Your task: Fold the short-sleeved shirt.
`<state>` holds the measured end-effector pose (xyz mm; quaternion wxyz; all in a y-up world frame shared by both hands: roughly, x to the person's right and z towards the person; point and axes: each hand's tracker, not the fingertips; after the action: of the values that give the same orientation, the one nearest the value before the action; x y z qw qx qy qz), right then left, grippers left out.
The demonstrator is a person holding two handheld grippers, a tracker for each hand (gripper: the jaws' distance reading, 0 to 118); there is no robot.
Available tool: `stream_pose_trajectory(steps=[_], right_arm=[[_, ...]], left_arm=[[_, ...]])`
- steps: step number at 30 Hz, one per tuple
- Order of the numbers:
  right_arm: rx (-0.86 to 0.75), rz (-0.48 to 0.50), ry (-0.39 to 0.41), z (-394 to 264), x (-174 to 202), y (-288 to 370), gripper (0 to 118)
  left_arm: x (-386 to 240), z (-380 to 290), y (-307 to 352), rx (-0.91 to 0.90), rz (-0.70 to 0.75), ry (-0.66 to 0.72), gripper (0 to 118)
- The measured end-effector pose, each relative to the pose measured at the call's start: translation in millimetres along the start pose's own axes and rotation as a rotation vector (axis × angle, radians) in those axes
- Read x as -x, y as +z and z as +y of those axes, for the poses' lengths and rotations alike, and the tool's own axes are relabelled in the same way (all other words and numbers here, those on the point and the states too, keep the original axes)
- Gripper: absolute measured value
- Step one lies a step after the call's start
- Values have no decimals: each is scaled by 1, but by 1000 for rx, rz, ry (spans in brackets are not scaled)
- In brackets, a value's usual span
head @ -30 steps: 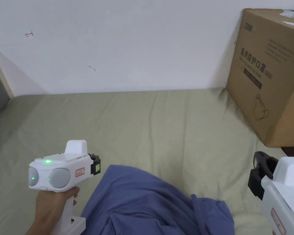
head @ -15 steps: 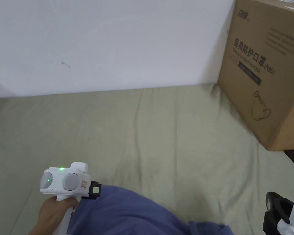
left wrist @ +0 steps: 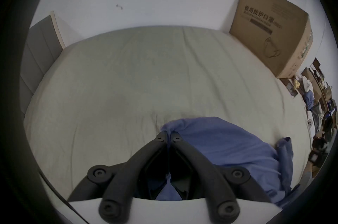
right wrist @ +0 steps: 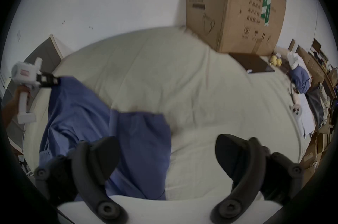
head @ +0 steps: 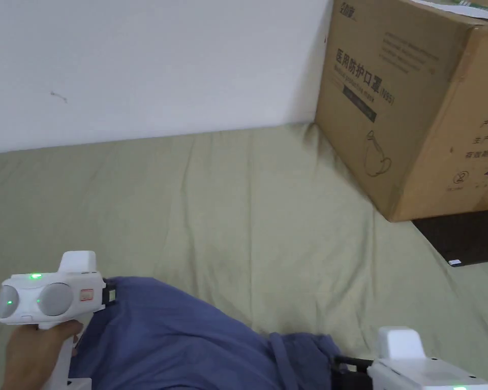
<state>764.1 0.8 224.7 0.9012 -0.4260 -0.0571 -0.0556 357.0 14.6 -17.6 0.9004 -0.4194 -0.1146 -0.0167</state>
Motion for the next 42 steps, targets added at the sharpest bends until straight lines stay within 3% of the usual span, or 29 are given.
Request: stream_pose_trajectory(steps=[2,4,5,9,12,14,24,29,33,42], right_arm=[[30,-15,41,-11,2,-11,107],[68,-45,87,-20,8,-25,99],[104,-43,89,-29,8,-32,91],[164,6,85,-51,14,-52,40],[151,24,77,-57,22,-50,31],[130,55,75,-53,29,-34,4],[-193,51,117,2,24,67,4],[-327,162,97,59,12,97,4],[-450,248,57,120,24,128,4],[-687,320,72,234,59,195,4]], left_arm=[[0,-1,21,-12,-7,-24,0],[-2,-1,46,-21,-15,-45,0],[-2,-3,55,-25,-17,-48,0],[-6,-12,78,-37,-16,-44,0],[2,-20,79,-36,-4,-38,0],[3,-25,87,-38,0,-28,0],[38,-36,155,-131,27,101,0],[69,-16,194,-230,66,111,0],[69,13,257,-336,91,124,0],[87,88,333,-543,136,126,0]])
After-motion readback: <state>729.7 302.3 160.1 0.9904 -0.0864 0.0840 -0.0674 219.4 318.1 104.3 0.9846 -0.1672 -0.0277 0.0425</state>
